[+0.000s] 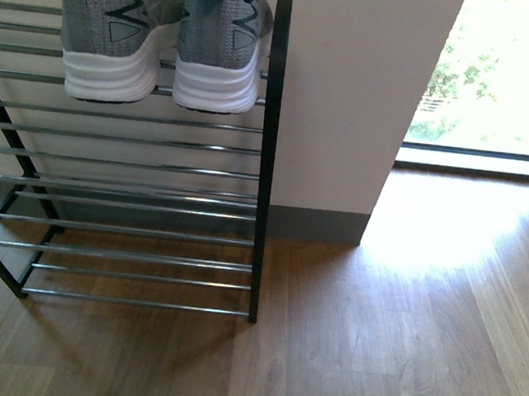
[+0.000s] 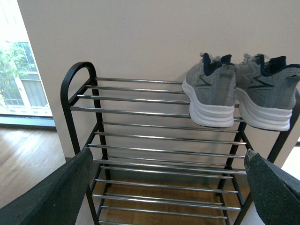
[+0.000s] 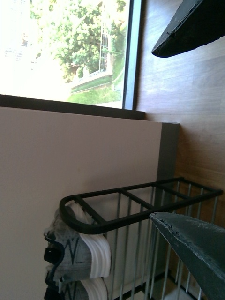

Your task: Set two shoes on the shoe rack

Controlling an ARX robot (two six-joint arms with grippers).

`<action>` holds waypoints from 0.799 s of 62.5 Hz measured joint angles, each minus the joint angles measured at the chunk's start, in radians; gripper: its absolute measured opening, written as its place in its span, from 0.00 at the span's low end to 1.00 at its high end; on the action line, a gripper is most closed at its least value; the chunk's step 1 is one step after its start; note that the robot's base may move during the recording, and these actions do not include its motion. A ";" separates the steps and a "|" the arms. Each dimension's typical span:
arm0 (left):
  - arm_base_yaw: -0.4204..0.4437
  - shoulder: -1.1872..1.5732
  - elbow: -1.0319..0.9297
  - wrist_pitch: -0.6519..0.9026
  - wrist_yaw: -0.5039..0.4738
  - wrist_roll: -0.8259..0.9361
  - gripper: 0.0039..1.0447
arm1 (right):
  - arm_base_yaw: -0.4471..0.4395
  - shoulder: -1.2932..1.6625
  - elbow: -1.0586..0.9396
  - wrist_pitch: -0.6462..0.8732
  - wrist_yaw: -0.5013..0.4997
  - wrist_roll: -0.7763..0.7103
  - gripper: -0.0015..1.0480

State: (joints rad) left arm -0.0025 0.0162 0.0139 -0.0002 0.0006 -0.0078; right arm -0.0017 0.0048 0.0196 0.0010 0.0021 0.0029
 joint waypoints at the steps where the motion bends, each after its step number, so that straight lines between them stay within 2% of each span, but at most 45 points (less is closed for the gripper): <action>1: 0.000 0.000 0.000 0.000 0.000 0.000 0.91 | 0.000 0.000 0.000 0.000 -0.001 0.000 0.91; 50: 0.000 0.000 0.000 0.000 0.000 0.000 0.91 | 0.000 0.000 0.000 0.000 -0.002 0.000 0.91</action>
State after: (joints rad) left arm -0.0025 0.0162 0.0139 -0.0002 0.0002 -0.0078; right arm -0.0017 0.0044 0.0196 0.0006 0.0006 0.0029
